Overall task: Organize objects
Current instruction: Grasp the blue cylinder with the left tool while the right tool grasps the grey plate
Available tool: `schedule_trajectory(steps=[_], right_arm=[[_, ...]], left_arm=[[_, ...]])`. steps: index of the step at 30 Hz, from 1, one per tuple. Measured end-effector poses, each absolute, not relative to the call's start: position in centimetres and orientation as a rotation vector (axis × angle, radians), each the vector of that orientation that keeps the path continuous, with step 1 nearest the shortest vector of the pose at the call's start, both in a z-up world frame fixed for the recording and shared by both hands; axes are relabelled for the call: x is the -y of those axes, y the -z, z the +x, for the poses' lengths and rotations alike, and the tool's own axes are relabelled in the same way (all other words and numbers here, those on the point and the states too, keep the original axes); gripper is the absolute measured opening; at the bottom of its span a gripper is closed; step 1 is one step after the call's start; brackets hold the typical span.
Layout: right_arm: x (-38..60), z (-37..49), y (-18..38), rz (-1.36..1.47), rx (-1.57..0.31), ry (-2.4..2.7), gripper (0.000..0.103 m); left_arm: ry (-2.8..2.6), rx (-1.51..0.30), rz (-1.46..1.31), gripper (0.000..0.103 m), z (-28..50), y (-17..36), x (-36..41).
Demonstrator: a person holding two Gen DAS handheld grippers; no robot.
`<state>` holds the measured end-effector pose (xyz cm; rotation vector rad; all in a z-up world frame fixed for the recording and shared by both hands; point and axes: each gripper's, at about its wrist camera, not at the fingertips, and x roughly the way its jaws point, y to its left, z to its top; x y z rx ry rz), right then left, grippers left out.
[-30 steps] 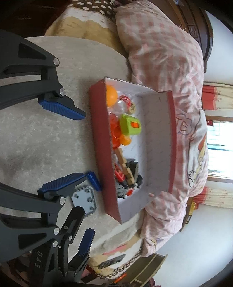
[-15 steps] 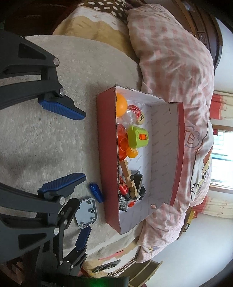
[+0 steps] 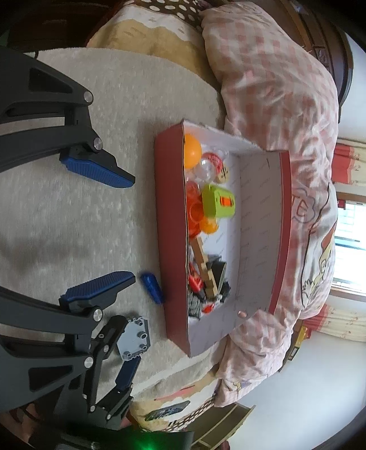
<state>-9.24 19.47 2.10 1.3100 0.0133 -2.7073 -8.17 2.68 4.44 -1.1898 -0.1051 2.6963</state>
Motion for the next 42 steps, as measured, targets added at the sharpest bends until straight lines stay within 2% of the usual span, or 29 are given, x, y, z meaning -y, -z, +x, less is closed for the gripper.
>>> schedule_trajectory(steps=[11, 15, 25, 26, 30, 33, 42], right_arm=[[-22.4, -7.7, -2.1, 1.293, 0.042, 2.678, 0.072], [-22.8, -7.5, -1.9, 1.272, 0.075, 2.665, 0.072], [-23.0, -7.3, -1.8, 1.252, 0.094, 2.659, 0.072], [-23.1, -7.3, -1.7, 1.251, 0.095, 2.659, 0.072], [-23.0, -7.3, -1.7, 1.250, 0.102, 2.658, 0.072], [-22.9, -7.3, -1.7, 1.252, 0.094, 2.660, 0.072], [-22.4, -7.1, -1.6, 1.265, 0.041, 2.681, 0.072]], left_arm=[[-2.593, 0.153, -1.329, 0.062, -11.3, -3.3, -8.6], [-2.619, 0.117, -1.350, 0.062, -12.3, -2.5, -10.5], [-2.688, 0.095, -1.376, 0.062, -13.7, -1.6, -11.6], [-2.693, 0.094, -1.372, 0.061, -13.7, -1.6, -11.6], [-2.730, 0.042, -1.367, 0.042, -13.7, -1.5, -11.6], [-2.718, 0.066, -1.364, 0.041, -13.6, -1.7, -11.1], [-2.708, -0.014, -1.303, 0.041, -10.9, -2.6, -9.8]])
